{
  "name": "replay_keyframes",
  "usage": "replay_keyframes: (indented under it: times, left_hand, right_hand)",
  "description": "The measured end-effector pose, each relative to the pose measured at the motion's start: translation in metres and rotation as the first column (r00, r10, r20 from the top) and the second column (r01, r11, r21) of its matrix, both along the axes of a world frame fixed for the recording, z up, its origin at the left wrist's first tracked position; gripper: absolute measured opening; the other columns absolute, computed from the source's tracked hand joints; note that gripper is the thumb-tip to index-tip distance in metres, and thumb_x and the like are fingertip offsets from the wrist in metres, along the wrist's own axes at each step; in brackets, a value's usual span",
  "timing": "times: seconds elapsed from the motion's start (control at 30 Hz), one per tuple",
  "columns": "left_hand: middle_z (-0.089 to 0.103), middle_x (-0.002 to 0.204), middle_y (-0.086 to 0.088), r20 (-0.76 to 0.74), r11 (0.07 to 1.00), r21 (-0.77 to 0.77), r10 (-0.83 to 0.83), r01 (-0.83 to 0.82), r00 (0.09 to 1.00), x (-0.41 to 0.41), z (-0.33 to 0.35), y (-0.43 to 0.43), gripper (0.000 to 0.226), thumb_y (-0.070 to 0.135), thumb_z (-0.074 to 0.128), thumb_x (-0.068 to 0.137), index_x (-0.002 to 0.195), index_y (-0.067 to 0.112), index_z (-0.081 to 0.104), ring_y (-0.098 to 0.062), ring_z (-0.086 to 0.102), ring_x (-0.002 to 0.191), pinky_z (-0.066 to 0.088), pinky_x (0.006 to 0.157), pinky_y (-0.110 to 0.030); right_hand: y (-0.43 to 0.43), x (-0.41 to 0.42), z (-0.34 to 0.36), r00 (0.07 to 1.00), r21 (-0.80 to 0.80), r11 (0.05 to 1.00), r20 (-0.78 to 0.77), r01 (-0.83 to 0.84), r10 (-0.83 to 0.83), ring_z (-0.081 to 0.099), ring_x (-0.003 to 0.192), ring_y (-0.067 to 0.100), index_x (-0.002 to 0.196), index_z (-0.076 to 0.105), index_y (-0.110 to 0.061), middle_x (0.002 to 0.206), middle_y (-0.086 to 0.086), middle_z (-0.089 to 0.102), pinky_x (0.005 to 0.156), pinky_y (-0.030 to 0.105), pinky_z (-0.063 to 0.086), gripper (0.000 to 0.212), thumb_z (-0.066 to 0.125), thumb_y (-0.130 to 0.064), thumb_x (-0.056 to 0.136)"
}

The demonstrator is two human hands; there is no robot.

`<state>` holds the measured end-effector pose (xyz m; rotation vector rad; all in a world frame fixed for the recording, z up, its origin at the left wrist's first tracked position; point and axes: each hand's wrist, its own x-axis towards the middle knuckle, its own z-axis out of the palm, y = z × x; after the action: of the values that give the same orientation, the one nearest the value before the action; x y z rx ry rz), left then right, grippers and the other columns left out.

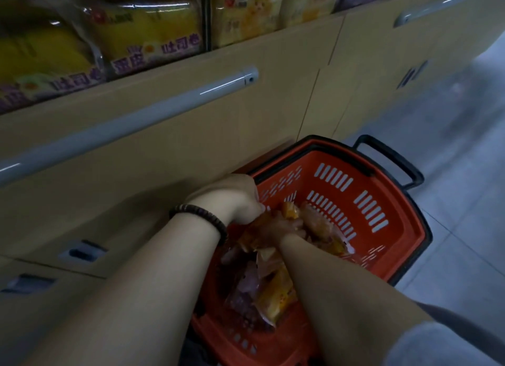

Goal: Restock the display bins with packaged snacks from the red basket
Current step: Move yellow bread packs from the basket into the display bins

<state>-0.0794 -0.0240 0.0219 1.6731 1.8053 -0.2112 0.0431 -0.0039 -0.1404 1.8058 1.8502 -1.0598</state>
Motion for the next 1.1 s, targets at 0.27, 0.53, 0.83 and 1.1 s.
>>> replay_keyframes:
  times: [0.27,0.53,0.83,1.1]
  left_hand:
    - [0.066,0.137,-0.005,-0.036,0.999,-0.032,0.016,-0.017,0.999,-0.006,0.002,0.001,0.051,0.054,0.062,0.100,0.137,0.019,0.065,-0.025,0.065,0.116,0.055,0.089,-0.032]
    - [0.066,0.133,-0.007,-0.047,0.999,-0.041,0.001,-0.003,0.999,-0.010,0.015,-0.004,0.060,0.051,0.072,0.095,0.142,0.015,0.060,-0.022,0.064,0.091,0.047,0.055,-0.023]
    - [0.068,0.128,0.013,0.342,0.966,0.219,0.058,-0.139,0.938,0.006,0.016,-0.012,0.066,0.060,0.089,0.068,0.126,0.045,0.063,-0.009,0.062,0.121,0.051,0.104,-0.037]
    - [0.082,0.094,0.004,0.575,0.897,0.172,0.245,-0.408,0.781,0.029,0.019,-0.009,0.055,0.058,0.078,0.085,0.127,0.028,0.056,-0.017,0.077,0.092,0.058,0.092,-0.036]
  right_hand:
    - [0.001,0.005,-0.025,0.864,0.114,0.857,-0.115,0.502,-0.491,0.043,0.136,0.043,0.151,0.019,-0.045,0.146,0.017,0.042,0.116,0.053,0.034,0.079,0.061,-0.068,0.088]
    - [0.005,0.028,0.047,0.844,0.176,0.882,-0.418,0.437,-0.335,0.068,0.108,0.028,0.121,0.051,-0.029,0.110,0.000,0.068,0.090,0.036,0.052,0.054,0.065,-0.062,0.079]
    - [-0.002,0.097,0.166,0.537,0.008,0.777,-0.727,0.630,-0.428,0.075,0.077,0.014,0.121,0.066,-0.017,0.106,0.004,0.076,0.055,0.027,0.053,0.071,0.090,-0.052,0.064]
    - [-0.016,0.141,0.183,0.363,-0.006,0.736,-0.867,0.677,-0.341,0.074,0.104,0.022,0.112,0.077,-0.041,0.122,0.002,0.074,0.090,0.045,0.060,0.026,0.053,-0.042,0.102]
